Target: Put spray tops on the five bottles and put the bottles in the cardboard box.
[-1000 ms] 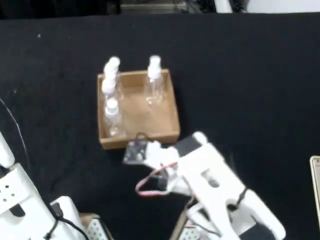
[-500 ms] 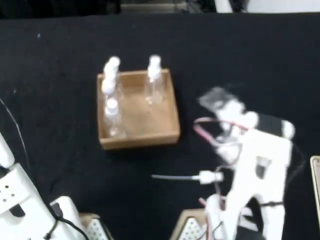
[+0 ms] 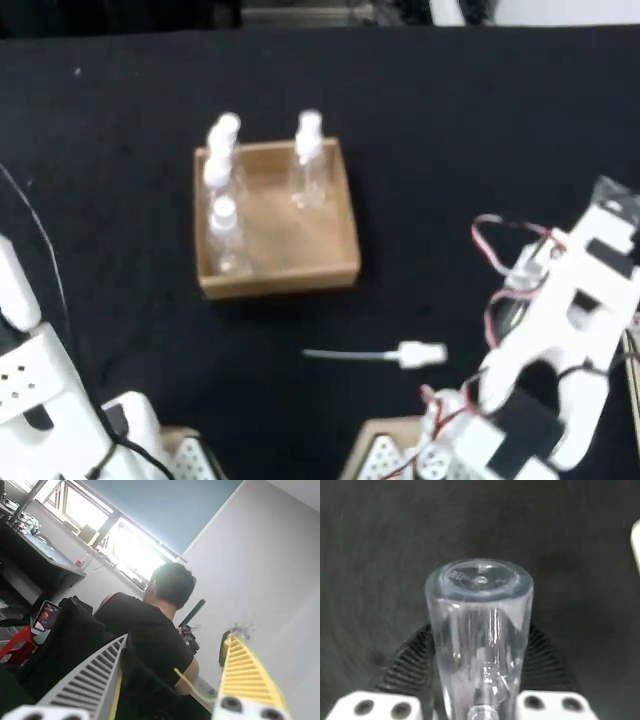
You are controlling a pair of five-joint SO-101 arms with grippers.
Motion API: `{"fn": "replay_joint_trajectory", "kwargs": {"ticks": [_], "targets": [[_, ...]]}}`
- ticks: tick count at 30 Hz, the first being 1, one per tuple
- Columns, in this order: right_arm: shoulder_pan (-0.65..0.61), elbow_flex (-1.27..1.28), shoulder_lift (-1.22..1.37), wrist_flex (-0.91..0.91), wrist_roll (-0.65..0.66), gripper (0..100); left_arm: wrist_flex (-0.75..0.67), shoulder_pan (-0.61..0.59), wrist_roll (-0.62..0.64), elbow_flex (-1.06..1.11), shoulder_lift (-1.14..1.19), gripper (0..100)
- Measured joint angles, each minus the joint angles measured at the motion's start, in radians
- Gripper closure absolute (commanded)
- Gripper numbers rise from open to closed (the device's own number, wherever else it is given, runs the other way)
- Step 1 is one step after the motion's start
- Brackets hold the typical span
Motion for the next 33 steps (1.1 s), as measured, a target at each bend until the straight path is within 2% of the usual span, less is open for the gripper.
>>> {"fn": "replay_joint_trajectory", "kwargs": {"ticks": [3,6,9,11,13,15,20,24,29,33], "targets": [[-0.055,-0.077,0.077,0.046,-0.094,58.1,0.000,0.002,0.000,0.000,0.000,73],[-0.118,-0.161,0.124,0.155,-0.092,58.1,0.000,0.000,0.000,0.000,0.000,73],[-0.132,-0.249,0.140,0.262,-0.009,59.6,0.000,0.002,0.000,0.000,0.000,73],[-0.127,-0.293,0.140,0.311,0.097,59.6,0.000,0.002,0.000,0.000,0.000,73],[-0.114,-0.325,0.140,0.334,0.259,59.5,0.000,0.002,0.000,0.000,0.000,73],[-0.080,-0.344,0.140,0.339,0.477,59.7,0.000,0.002,0.000,0.000,0.000,73],[-0.005,-0.344,0.140,0.344,1.172,59.6,0.000,0.011,0.000,0.000,0.000,73],[0.020,-0.344,0.140,0.331,1.613,59.6,0.000,0.009,-0.002,0.000,0.000,73],[0.023,-0.327,0.140,0.287,1.953,59.8,0.000,0.011,-0.002,0.000,0.000,73],[0.009,-0.258,0.140,0.193,2.048,59.8,0.000,0.011,-0.002,0.000,0.000,73]]}}
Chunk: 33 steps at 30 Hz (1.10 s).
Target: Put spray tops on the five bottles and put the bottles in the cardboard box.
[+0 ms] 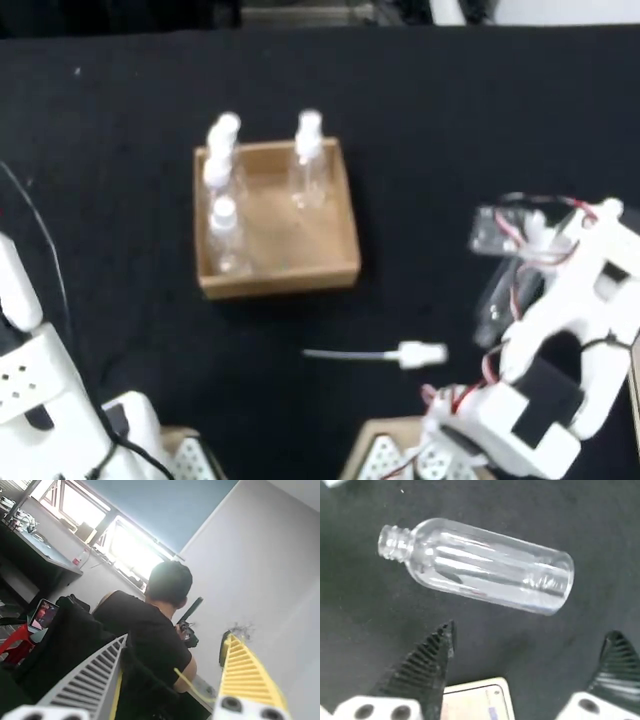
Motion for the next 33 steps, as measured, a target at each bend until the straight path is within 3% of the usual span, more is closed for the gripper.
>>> {"fn": "replay_joint_trajectory", "kwargs": {"ticks": [9,17,21,24,26,30,33], "targets": [[-0.104,0.158,0.000,-0.184,0.012,59.9,0.000,0.000,0.000,0.000,0.000,73],[-0.107,0.293,0.000,-0.311,0.012,60.6,0.000,0.000,0.000,0.000,0.000,73],[-0.107,0.324,0.000,-0.316,-0.046,77.3,0.000,0.000,0.000,0.000,0.000,73],[-0.109,0.324,0.000,-0.319,-0.198,91.6,0.000,0.000,0.000,0.000,0.000,73],[-0.109,0.324,0.000,-0.321,-0.351,95.8,0.000,0.000,0.000,0.000,0.000,73],[-0.097,0.322,0.000,-0.325,-0.726,96.2,0.000,0.000,0.000,0.000,0.000,73],[-0.009,0.322,0.000,-0.325,-1.019,93.9,0.000,0.000,0.000,0.000,0.000,73]]}}
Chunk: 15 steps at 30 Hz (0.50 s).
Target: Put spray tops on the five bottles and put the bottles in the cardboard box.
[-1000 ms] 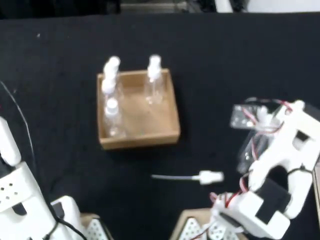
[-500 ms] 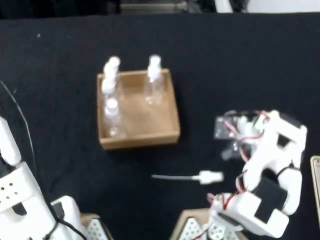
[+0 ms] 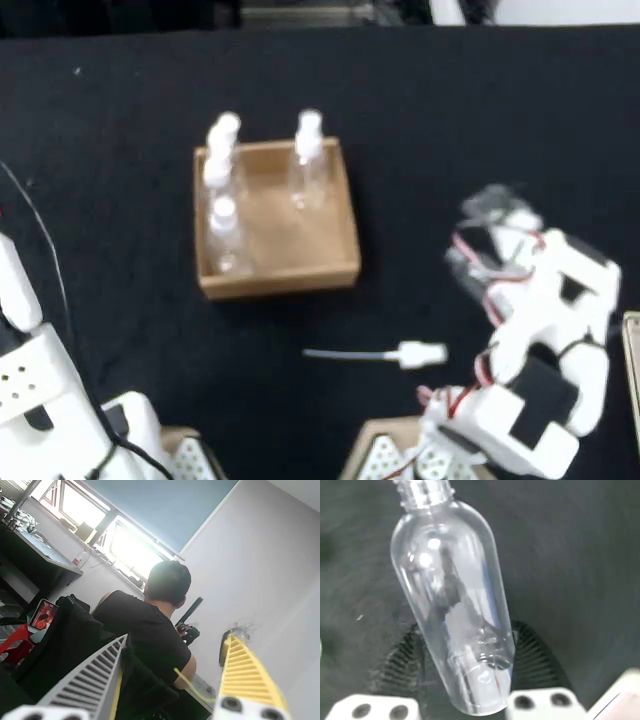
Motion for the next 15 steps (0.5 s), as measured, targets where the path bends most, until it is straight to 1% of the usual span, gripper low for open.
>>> {"fn": "replay_joint_trajectory", "kwargs": {"ticks": [3,4,7,9,12,15], "targets": [[0.092,0.000,0.000,0.003,-0.241,81.1,0.000,0.000,0.000,0.000,0.000,73],[0.110,0.000,0.000,0.008,-0.267,77.0,0.000,0.000,0.000,0.000,0.000,73],[0.129,0.000,0.000,0.040,-0.241,67.2,0.000,0.000,0.000,0.000,0.000,73],[0.130,-0.015,0.000,0.084,-0.187,64.2,0.000,0.000,0.000,0.000,0.000,73],[0.130,-0.098,0.000,0.175,-0.107,63.6,0.000,0.000,0.000,0.000,0.000,73],[0.107,-0.215,0.000,0.261,-0.066,64.2,0.000,0.000,0.000,0.000,0.000,73]]}}
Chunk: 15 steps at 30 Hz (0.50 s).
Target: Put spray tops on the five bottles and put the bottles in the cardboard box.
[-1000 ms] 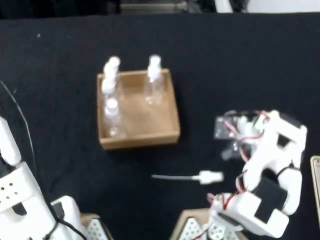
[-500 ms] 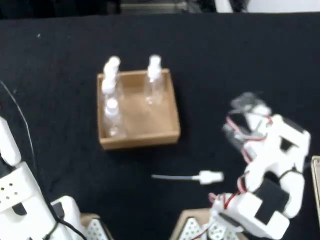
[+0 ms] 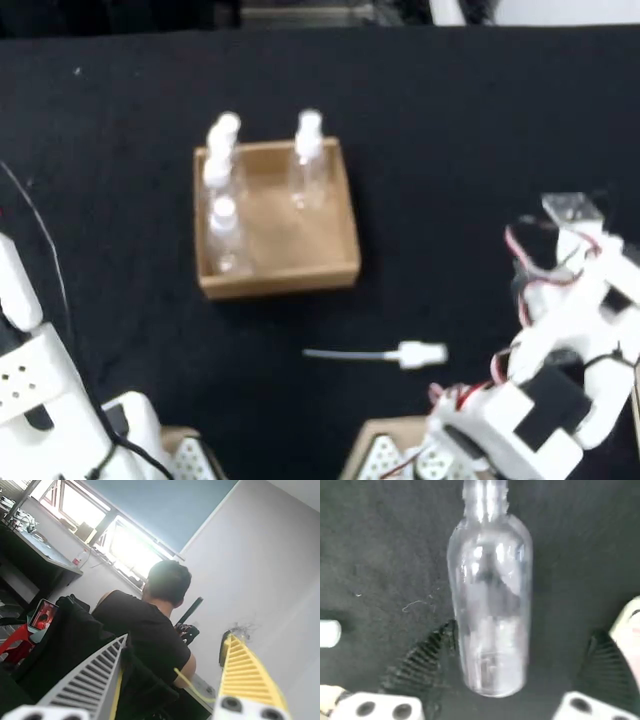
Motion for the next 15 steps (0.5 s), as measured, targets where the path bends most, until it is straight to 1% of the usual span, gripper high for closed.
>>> {"fn": "replay_joint_trajectory", "kwargs": {"ticks": [4,9,15], "targets": [[-0.055,-0.097,0.000,0.064,0.011,66.5,0.000,0.000,0.000,0.000,0.000,73],[-0.130,-0.083,0.000,0.074,0.011,67.6,0.000,0.000,0.000,0.000,0.000,73],[-0.143,0.035,0.000,-0.080,0.011,67.7,0.000,0.000,0.000,0.000,0.000,73]]}}
